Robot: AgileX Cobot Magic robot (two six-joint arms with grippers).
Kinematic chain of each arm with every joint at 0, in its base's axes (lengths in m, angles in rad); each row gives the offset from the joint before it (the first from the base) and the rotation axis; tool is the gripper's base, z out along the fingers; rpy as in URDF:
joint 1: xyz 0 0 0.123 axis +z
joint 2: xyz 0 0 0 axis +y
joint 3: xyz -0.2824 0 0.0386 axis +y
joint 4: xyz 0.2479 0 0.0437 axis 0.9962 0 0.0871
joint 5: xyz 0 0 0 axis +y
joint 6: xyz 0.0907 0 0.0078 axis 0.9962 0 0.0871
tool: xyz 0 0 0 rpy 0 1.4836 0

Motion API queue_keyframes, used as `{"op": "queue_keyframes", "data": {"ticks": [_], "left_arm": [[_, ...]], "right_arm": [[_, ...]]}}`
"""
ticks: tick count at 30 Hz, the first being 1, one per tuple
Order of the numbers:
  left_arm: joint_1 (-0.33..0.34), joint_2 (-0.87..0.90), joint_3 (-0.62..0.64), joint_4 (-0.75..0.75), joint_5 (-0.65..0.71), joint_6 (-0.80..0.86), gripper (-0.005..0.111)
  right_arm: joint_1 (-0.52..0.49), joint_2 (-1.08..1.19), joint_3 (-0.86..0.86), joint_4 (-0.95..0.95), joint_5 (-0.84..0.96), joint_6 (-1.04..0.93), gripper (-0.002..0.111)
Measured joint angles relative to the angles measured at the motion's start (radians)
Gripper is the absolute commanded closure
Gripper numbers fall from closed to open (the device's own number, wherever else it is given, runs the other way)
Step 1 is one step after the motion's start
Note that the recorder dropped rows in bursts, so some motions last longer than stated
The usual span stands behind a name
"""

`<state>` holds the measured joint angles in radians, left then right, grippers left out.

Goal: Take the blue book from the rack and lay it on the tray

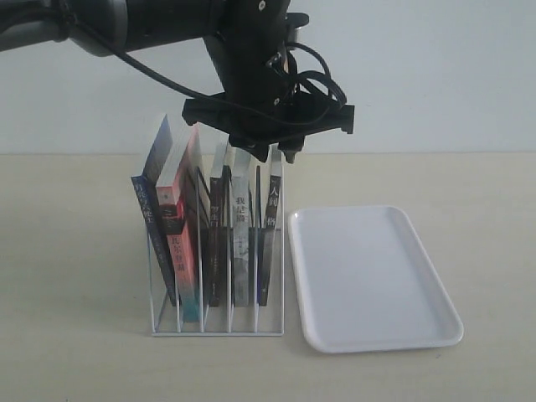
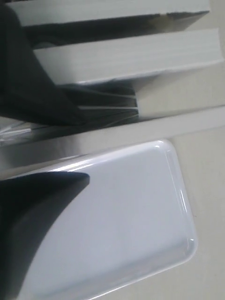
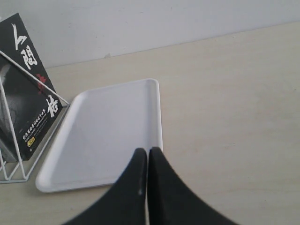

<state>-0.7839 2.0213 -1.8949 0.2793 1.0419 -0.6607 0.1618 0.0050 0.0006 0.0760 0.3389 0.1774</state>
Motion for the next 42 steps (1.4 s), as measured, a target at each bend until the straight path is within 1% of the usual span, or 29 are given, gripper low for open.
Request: {"op": "queue_keyframes", "data": {"ticks": [9,13,14,15,16,17,18,24,31,42], "left_arm": [[0.000,0.002,0.000,0.000,0.019,0.000,0.075],[0.000,0.002,0.000,0.000,0.019,0.000,0.084],[0.000,0.002,0.000,0.000,0.019,0.000,0.088],[0.000,0.002,0.000,0.000,0.019,0.000,0.090],[0.000,0.002,0.000,0.000,0.019,0.000,0.095],[0.000,0.002,0.000,0.000,0.021,0.000,0.098],[0.000,0.002,0.000,0.000,0.023,0.000,0.103],[0.000,0.002,-0.005,0.000,0.028,0.000,0.103],[0.000,-0.010,-0.042,-0.004,0.086,0.000,0.103],[0.000,-0.127,-0.098,-0.008,0.127,0.000,0.103]], "right_arm": [[0.000,0.000,0.000,0.000,0.000,0.000,0.108],[0.000,0.000,0.000,0.000,0.000,0.000,0.108],[0.000,0.000,0.000,0.000,0.000,0.000,0.108],[0.000,0.000,0.000,0.000,0.000,0.000,0.108],[0.000,0.000,0.000,0.000,0.000,0.000,0.108],[0.000,0.000,0.000,0.000,0.000,0.000,0.108],[0.000,0.000,0.000,0.000,0.000,0.000,0.108],[0.000,0.000,0.000,0.000,0.000,0.000,0.108],[0.000,0.000,0.000,0.000,0.000,0.000,0.108],[0.000,0.000,0.000,0.000,0.000,0.000,0.108]]}}
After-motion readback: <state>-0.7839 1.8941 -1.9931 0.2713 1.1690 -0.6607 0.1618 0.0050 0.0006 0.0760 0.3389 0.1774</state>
